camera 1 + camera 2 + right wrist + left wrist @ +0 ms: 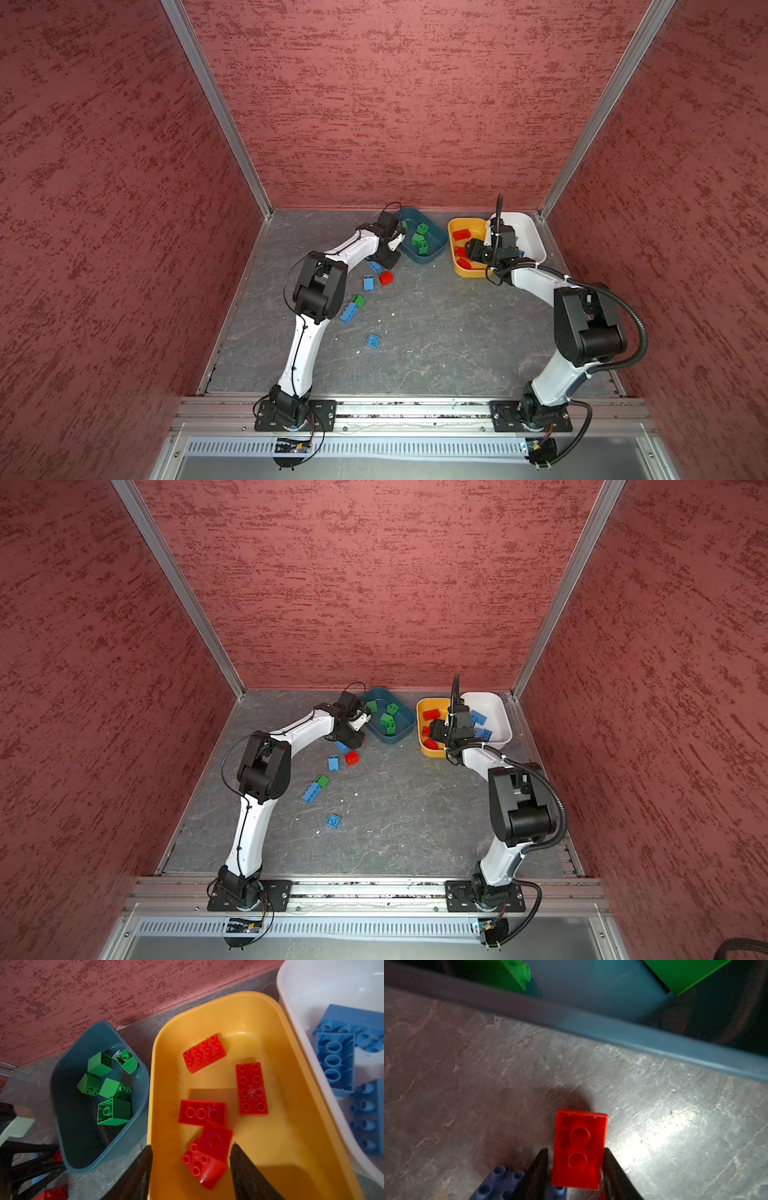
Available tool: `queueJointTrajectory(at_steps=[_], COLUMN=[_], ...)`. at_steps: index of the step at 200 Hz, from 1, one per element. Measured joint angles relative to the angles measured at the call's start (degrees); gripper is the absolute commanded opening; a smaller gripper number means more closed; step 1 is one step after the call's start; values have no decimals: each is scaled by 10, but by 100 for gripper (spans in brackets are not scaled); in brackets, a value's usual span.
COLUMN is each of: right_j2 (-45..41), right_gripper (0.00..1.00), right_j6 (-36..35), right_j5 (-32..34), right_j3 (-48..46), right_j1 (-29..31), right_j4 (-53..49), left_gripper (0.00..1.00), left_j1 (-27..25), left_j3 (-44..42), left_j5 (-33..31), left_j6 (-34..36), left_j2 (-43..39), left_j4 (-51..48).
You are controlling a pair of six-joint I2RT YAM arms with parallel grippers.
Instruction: Sort the legos into containers by color
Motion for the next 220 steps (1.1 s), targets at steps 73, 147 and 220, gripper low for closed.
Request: queueJointTrajectory(at_steps=[73,147,220], right_j2=[-34,-9,41], right_gripper=[81,78,65], right_j6=[4,76,162], right_j5=[-50,-284,-412], right_j3=[-20,-9,19], right_j1=[1,50,71], right_j4=[-33,-23,-3], left_gripper=[21,14,10], left_j1=[0,-28,-94], left_j3=[-91,-253,-245], left_j5=[17,136,169], left_j6=[-36,-66,-44], left_j2=[-49,-208,-210], left_j4=[65,198,263])
